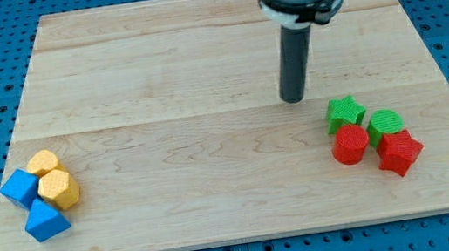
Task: Place the arm towards the center left side of the board
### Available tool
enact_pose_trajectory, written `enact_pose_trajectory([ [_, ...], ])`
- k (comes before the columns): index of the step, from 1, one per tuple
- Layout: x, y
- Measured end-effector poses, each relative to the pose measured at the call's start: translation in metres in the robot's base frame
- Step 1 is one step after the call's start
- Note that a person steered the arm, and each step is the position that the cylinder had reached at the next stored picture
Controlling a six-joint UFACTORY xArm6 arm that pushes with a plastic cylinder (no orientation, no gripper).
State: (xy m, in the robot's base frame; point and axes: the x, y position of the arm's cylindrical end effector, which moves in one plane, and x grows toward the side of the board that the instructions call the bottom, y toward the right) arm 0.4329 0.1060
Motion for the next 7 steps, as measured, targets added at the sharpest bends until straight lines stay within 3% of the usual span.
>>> enact_pose_trajectory([
  [1, 0.038, 0.024],
  [3, 0.052, -0.003],
  [4, 0.044, -0.014],
  [5, -0.008, -0.042],
  [7, -0.035, -0.239],
])
